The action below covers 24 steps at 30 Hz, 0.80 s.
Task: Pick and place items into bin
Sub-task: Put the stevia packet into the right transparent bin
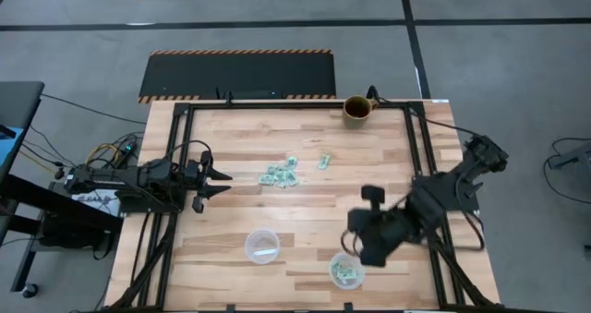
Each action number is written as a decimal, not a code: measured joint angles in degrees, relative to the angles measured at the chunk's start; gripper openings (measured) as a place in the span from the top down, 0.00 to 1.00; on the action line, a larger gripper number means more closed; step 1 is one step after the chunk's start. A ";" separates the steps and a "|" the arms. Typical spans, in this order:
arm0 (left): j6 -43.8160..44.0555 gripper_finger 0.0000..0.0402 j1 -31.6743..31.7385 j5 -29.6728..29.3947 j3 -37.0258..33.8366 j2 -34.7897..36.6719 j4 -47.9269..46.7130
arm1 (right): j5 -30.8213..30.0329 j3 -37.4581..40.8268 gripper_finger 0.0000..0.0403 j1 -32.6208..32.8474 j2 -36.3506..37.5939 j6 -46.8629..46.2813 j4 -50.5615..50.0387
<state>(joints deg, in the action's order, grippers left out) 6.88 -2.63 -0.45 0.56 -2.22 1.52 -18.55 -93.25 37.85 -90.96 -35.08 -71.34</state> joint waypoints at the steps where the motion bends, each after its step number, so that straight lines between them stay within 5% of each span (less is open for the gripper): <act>1: 0.00 0.70 0.00 0.00 0.00 0.00 0.00 | -0.02 1.35 1.00 1.07 0.16 -0.29 0.94; 12: 0.00 0.70 0.00 0.00 0.00 0.00 0.00 | 0.51 17.74 1.00 7.49 -0.30 -3.78 27.17; 24: 0.00 0.70 0.00 0.00 -0.01 0.00 -0.01 | 0.81 19.61 0.97 12.78 -8.33 -8.64 31.30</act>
<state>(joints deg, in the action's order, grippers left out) 6.87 -2.63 -0.45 0.55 -2.22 1.51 -17.73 -73.65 50.64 -99.29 -43.72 -40.04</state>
